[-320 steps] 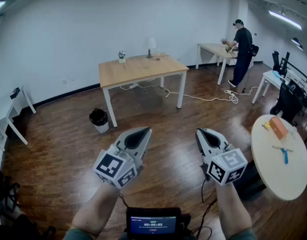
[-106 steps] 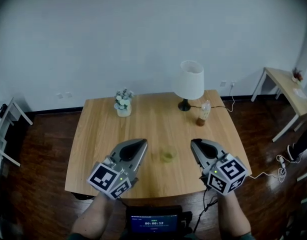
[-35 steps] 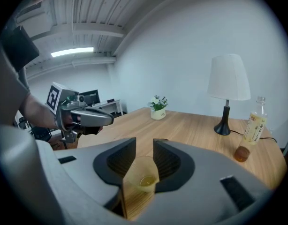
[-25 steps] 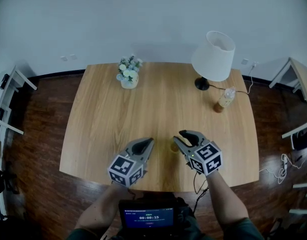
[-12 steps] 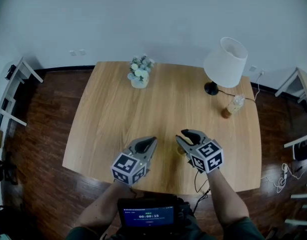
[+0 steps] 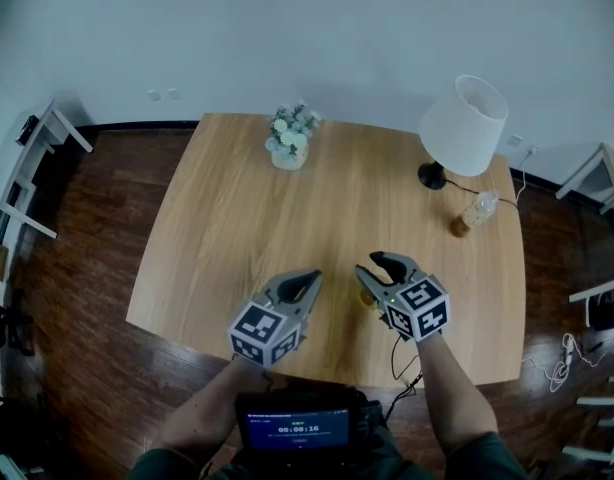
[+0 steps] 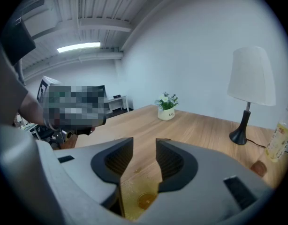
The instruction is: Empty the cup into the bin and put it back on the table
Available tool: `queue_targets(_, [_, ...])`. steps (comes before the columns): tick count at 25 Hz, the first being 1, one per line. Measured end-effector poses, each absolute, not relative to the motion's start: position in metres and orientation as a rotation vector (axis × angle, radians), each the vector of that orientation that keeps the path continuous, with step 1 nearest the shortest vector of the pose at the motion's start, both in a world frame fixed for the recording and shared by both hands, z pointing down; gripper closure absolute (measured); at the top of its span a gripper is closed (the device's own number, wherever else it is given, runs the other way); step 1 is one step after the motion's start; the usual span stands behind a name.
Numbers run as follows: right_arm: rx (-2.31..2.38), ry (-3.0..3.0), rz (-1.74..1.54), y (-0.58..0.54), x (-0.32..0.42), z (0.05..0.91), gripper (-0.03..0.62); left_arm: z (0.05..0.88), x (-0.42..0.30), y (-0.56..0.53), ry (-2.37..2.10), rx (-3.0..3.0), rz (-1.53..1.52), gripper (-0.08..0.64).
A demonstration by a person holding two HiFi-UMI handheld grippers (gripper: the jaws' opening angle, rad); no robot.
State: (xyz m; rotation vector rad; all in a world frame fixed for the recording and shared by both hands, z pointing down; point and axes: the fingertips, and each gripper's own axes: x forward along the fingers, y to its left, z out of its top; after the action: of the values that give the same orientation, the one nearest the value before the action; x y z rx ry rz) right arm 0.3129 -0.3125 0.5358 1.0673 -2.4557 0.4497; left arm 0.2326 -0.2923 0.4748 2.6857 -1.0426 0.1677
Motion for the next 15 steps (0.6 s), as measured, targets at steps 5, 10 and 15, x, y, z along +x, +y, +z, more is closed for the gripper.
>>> queue_targets(5, [1.067, -2.420, 0.454, -0.303, 0.320, 0.544, 0.355, 0.481, 0.238, -0.287, -1.027, 2.666, 0.170, 0.555])
queue_targets(10, [1.056, -2.384, 0.462, -0.292, 0.329, 0.558, 0.330, 0.493, 0.244, -0.282, -1.012, 2.641, 0.190, 0.555])
queue_targets(15, [1.015, -2.363, 0.494, -0.282, 0.331, 0.575, 0.250, 0.503, 0.245, -0.276, -1.041, 2.630, 0.219, 0.555])
